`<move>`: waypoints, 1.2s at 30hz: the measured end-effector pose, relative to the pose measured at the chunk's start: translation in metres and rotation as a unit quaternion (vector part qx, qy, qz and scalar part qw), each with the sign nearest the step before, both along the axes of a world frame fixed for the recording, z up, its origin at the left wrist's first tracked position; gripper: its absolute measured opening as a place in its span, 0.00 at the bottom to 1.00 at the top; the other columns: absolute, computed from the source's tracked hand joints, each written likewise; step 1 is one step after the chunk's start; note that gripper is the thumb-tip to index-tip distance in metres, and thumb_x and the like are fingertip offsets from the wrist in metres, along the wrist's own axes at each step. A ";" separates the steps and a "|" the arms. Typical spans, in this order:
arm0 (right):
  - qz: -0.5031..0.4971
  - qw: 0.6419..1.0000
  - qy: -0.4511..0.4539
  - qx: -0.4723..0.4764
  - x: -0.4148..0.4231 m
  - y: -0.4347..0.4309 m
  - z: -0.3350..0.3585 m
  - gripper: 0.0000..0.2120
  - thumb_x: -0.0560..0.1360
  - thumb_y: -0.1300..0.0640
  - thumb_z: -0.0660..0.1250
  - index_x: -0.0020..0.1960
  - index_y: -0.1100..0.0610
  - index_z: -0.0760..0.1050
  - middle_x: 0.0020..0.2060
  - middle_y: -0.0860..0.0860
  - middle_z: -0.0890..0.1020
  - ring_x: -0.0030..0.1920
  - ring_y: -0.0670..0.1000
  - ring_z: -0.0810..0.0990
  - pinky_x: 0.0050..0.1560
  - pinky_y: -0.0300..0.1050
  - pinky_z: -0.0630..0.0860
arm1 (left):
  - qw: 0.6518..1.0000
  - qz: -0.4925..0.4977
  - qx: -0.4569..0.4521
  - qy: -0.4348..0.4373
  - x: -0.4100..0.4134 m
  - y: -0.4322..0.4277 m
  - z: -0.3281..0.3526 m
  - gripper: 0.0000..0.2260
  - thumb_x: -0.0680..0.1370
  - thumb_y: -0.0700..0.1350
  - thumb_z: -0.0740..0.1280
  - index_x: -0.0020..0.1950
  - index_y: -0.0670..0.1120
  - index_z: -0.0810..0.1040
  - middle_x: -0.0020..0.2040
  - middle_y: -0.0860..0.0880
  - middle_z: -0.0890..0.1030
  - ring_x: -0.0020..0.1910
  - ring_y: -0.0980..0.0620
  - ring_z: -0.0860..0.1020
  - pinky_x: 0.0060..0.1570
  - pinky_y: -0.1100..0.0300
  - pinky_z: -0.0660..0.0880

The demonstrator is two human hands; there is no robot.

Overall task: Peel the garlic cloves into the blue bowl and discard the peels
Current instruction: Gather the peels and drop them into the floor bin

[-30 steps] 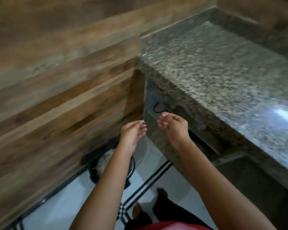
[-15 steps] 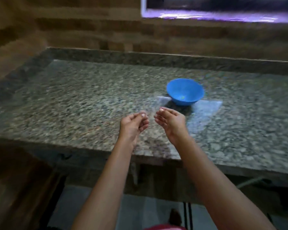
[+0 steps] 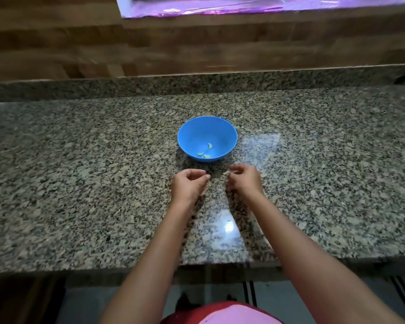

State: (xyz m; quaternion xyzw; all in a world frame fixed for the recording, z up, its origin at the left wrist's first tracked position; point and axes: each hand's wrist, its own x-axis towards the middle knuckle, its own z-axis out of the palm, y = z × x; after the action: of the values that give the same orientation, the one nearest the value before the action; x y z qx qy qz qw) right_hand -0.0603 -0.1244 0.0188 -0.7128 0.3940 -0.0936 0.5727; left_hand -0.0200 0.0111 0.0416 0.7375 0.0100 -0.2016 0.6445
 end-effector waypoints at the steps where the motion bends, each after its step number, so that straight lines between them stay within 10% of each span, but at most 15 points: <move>1: 0.036 0.998 0.027 -0.053 0.003 -0.002 0.001 0.12 0.74 0.65 0.66 0.57 0.61 0.78 0.50 0.58 0.82 0.46 0.56 0.82 0.50 0.52 0.80 | 1.000 -0.004 0.001 0.000 0.004 -0.002 -0.001 0.02 0.73 0.36 0.71 0.43 0.41 0.79 0.34 0.47 0.79 0.32 0.53 0.76 0.37 0.59 0.75; 12: 0.163 0.936 0.103 -0.293 0.012 -0.001 0.002 0.08 0.78 0.62 0.62 0.50 0.64 0.78 0.50 0.56 0.74 0.50 0.55 0.75 0.57 0.51 0.72 | 0.999 -0.036 0.022 -0.026 0.026 -0.005 -0.003 0.03 0.76 0.38 0.67 0.43 0.43 0.79 0.34 0.47 0.79 0.31 0.53 0.76 0.36 0.59 0.77; 22: 0.102 0.969 -0.077 -0.211 0.037 0.008 0.059 0.06 0.76 0.58 0.66 0.49 0.60 0.80 0.47 0.55 0.80 0.46 0.48 0.77 0.45 0.38 0.69 | 0.996 -0.035 0.041 -0.069 0.034 0.006 -0.001 0.03 0.72 0.42 0.72 0.40 0.46 0.80 0.35 0.50 0.80 0.31 0.55 0.76 0.32 0.61 0.72; 28: 0.100 0.978 -0.052 -0.175 0.043 0.012 0.056 0.10 0.77 0.59 0.65 0.55 0.62 0.80 0.48 0.54 0.83 0.50 0.50 0.80 0.51 0.43 0.75 | 0.975 -0.094 0.162 -0.119 0.039 0.025 -0.003 0.11 0.73 0.41 0.72 0.55 0.43 0.80 0.48 0.48 0.81 0.41 0.53 0.78 0.34 0.69 0.75; 33: 0.107 0.990 -0.093 -0.026 0.013 0.035 0.045 0.04 0.77 0.62 0.65 0.47 0.59 0.79 0.34 0.49 0.79 0.25 0.41 0.73 0.25 0.35 0.67 | 0.942 -0.181 0.258 -0.119 0.033 0.035 -0.017 0.17 0.70 0.39 0.73 0.59 0.47 0.79 0.53 0.44 0.80 0.49 0.46 0.79 0.48 0.56 0.77; 36: 0.137 0.988 -0.049 0.052 -0.003 0.045 0.033 0.05 0.76 0.65 0.64 0.50 0.62 0.77 0.36 0.53 0.79 0.26 0.46 0.75 0.22 0.38 0.71 | 0.978 -0.154 0.135 -0.047 0.026 0.036 -0.016 0.16 0.71 0.36 0.72 0.58 0.43 0.78 0.48 0.44 0.81 0.40 0.49 0.79 0.40 0.57 0.77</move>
State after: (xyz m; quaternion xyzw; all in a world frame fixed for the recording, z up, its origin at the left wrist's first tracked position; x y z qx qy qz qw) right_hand -0.0632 -0.0797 0.0523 -0.7239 0.2684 -0.0286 0.6350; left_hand 0.0056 0.0475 0.0253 0.8191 -0.1067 -0.2604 0.4998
